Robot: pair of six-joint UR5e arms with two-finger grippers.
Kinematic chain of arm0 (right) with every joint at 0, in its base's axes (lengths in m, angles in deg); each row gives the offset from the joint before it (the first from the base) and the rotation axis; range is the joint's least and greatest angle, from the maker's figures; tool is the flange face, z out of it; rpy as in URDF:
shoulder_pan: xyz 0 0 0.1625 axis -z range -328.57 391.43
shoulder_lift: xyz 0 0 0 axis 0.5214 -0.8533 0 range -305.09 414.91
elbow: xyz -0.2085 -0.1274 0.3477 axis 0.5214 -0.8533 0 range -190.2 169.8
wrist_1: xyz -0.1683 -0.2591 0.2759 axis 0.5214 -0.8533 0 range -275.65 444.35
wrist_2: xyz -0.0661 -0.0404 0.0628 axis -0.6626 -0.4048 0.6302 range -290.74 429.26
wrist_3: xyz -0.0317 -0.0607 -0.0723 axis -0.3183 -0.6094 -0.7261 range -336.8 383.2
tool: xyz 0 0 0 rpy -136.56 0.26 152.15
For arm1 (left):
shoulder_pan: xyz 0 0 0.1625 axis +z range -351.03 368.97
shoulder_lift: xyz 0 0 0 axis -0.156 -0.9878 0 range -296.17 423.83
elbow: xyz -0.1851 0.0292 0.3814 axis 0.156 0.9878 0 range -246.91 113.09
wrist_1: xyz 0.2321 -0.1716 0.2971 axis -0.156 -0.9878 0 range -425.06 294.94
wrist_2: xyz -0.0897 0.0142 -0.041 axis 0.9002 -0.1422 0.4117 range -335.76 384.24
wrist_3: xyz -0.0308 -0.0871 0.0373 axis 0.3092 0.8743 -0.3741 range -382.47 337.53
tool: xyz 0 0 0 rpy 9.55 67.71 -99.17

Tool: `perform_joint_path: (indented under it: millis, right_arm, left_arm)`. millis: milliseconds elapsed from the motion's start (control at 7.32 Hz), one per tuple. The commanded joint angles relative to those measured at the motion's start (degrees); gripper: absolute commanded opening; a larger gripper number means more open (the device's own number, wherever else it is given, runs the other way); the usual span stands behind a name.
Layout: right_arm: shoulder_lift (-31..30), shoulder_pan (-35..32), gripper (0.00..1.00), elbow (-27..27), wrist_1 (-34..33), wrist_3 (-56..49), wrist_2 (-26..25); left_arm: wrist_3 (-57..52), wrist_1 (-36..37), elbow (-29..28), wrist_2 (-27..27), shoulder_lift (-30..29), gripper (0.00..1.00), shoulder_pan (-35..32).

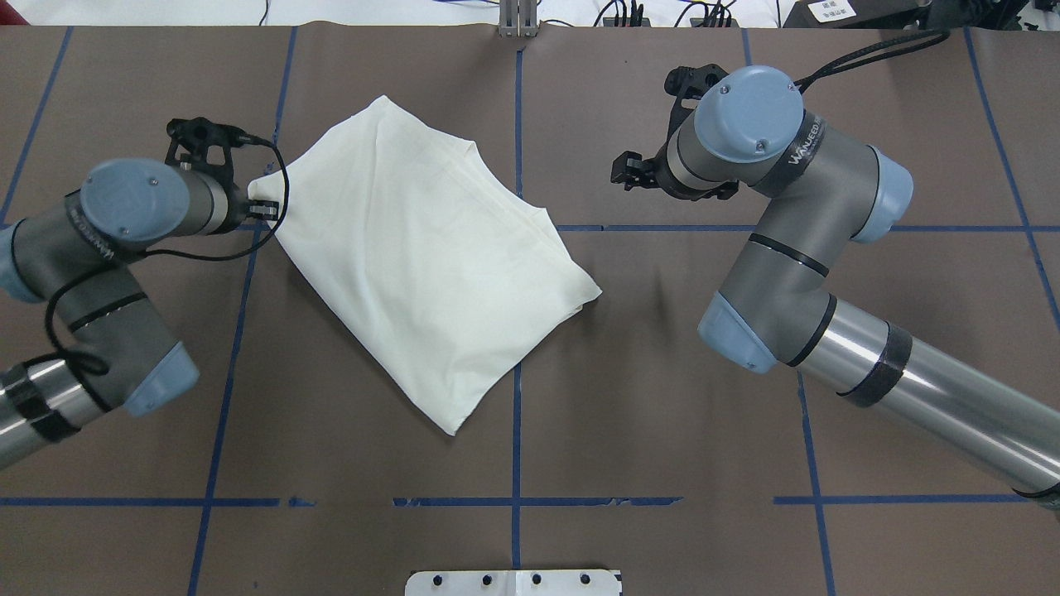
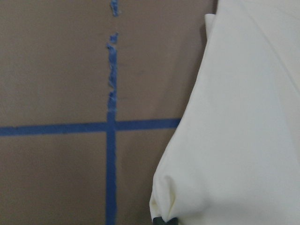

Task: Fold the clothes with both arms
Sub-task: 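Drag the folded shirt with the left gripper away from the robot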

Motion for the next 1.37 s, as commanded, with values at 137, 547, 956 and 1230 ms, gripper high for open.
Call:
perform_joint_path:
  millis: [137,547,956,1230]
  right_arm:
    - [-0.1,0.1,1.0,2.7,-0.2,1.5,0.1]
    - [0.6,1.8,1.0,3.1,-0.1,2.7,-0.1]
    - [5.1,3.4,1.0,0.3,-0.2,5.1,-0.6]
    - [13.4,7.5,1.0,-8.5,1.6,13.9,-7.7]
  left_arm:
    - [-7.1,-13.3,-30.9,-0.1,-18.9,0.0,-7.4]
    - [-7.4,-17.3,-31.1,0.5,-18.1,0.99,-8.3]
    - [-17.1,-19.1,-21.8,12.1,-11.0,1.0,-13.1]
    - [-17.6,-19.1,-14.7,16.6,-6.3,1.0,-14.5]
